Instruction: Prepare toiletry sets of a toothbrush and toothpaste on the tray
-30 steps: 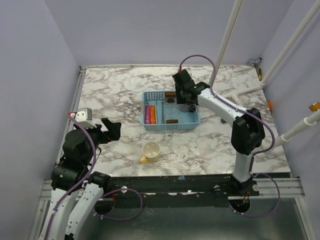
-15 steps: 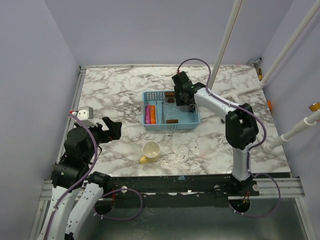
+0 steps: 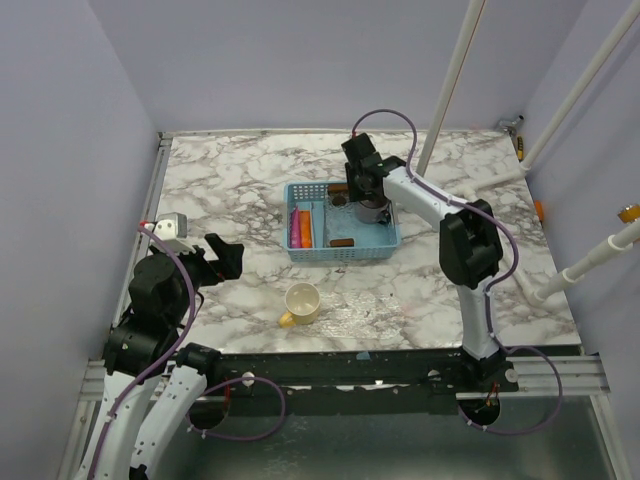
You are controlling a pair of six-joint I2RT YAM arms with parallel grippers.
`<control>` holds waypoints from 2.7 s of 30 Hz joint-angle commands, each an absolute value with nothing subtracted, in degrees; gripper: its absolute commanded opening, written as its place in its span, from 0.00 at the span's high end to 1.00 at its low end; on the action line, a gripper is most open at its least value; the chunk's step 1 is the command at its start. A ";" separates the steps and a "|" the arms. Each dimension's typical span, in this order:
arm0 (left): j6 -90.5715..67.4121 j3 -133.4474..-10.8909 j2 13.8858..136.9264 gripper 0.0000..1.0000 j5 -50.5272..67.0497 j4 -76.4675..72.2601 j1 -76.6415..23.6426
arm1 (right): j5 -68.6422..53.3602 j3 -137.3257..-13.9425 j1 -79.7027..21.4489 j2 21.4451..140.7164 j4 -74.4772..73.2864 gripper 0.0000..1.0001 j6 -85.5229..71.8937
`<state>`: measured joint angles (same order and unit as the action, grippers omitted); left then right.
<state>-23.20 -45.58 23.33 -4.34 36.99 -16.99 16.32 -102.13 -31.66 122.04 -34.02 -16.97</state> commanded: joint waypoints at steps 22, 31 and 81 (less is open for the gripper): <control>-22.59 -45.18 23.04 0.01 -3.09 37.27 -17.14 | 13.89 -108.81 -31.40 127.80 -41.65 0.85 -15.34; -22.59 -45.23 23.11 0.01 -2.55 37.09 -17.14 | 12.92 -107.76 -31.34 125.25 -41.93 0.99 -15.63; -22.59 -45.26 24.29 0.01 -1.58 37.44 -17.09 | 27.80 -68.80 -57.19 75.60 -51.06 0.99 -35.49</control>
